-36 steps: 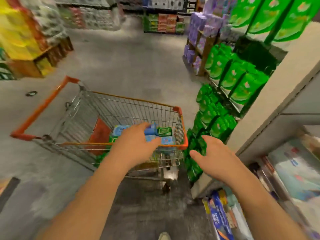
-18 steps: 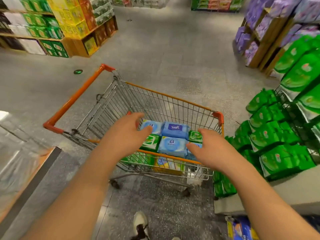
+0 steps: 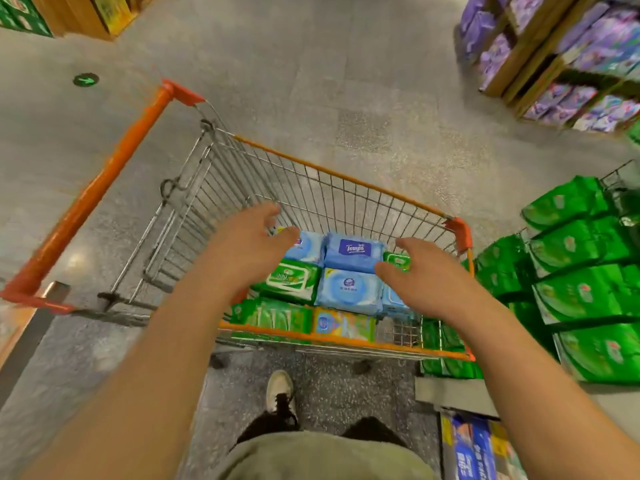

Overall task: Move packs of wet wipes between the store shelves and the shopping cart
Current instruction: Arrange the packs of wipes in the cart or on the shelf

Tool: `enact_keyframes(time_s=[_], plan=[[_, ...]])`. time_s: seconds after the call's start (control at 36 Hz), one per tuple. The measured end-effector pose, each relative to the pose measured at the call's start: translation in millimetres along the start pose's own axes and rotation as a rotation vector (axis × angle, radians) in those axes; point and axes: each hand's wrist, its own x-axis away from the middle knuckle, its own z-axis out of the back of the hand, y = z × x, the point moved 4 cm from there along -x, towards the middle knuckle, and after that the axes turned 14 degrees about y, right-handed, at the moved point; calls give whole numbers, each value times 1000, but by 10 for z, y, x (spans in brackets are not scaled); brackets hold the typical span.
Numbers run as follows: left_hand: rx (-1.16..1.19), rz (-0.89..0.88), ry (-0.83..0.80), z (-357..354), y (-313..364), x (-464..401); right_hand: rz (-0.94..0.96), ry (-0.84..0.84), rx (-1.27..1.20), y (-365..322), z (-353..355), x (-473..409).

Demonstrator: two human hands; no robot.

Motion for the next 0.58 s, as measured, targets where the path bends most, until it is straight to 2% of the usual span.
enact_keyframes(time_s=[0.31,0.58], plan=[[-60,62,-185,-589,-374,-536,-184,-124,-30,409,-519,-447],[-157,199,-415,-1642,-637,-684,-387,-286,-104,1202,-1381,-922]])
